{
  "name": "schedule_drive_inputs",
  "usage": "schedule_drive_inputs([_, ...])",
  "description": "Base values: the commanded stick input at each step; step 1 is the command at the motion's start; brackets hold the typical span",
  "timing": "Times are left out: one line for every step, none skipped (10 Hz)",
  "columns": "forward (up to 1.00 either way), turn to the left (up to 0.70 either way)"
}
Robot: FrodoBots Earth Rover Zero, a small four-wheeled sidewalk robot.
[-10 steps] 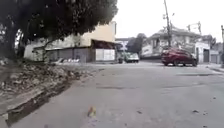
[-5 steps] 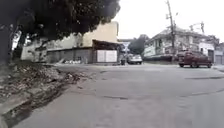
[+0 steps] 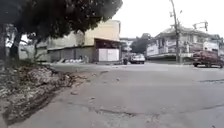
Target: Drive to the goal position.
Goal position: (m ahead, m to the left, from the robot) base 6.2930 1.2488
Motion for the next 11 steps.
schedule_drive_inputs([1.00,0.00])
schedule_drive_inputs([1.00,0.00])
schedule_drive_inputs([1.00,0.00])
schedule_drive_inputs([1.00,0.00])
schedule_drive_inputs([1.00,0.00])
schedule_drive_inputs([1.00,0.00])
schedule_drive_inputs([1.00,0.00])
schedule_drive_inputs([1.00,0.00])
schedule_drive_inputs([1.00,0.00])
schedule_drive_inputs([1.00,0.00])
schedule_drive_inputs([1.00,0.00])
